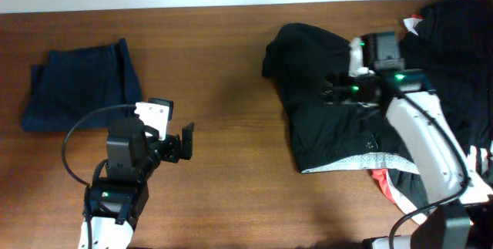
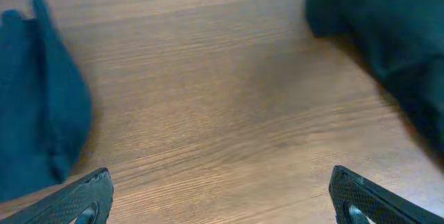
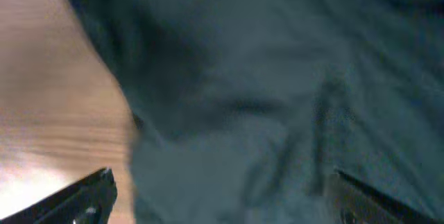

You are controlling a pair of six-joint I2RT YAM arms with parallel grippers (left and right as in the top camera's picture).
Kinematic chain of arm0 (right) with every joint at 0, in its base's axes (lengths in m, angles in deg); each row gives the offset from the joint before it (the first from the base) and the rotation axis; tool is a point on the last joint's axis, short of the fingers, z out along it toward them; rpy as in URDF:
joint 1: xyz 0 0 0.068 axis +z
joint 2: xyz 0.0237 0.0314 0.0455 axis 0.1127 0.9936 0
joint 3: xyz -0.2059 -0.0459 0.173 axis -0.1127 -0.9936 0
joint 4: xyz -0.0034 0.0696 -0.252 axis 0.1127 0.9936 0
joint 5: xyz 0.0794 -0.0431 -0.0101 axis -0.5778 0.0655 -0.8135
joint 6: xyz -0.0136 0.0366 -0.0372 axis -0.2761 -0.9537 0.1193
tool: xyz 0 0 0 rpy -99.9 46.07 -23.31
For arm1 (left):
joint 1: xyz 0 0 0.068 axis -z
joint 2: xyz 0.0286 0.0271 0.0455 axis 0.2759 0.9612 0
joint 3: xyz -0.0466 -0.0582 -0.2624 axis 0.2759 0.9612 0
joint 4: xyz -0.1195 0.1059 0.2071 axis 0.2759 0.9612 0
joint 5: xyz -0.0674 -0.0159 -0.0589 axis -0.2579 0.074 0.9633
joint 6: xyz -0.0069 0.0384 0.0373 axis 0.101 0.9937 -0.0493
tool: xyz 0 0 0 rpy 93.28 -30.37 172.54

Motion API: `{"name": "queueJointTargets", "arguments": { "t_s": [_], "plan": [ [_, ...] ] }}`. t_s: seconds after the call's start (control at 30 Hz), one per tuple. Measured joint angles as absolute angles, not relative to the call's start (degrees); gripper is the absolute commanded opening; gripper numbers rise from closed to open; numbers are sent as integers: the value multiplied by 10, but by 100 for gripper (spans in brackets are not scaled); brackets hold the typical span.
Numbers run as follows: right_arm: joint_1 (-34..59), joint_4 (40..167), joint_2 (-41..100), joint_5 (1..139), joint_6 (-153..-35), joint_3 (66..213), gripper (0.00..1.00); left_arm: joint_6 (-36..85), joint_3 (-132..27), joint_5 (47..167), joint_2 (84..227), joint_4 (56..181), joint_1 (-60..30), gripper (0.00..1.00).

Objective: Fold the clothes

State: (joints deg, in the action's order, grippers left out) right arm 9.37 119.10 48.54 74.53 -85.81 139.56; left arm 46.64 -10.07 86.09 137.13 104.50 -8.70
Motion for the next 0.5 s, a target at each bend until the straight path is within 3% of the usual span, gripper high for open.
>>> {"name": "queueJointTargets", "arguments": {
  "t_s": [0.23,0.5],
  "plan": [
    [14,1377,481,747,-858,1397,99,400,-101,969,1424,1036,-80,99],
    [-11,1395,480,747,-875,1397,99,310,-102,1034,1595,902,60,99]
  ]
}}
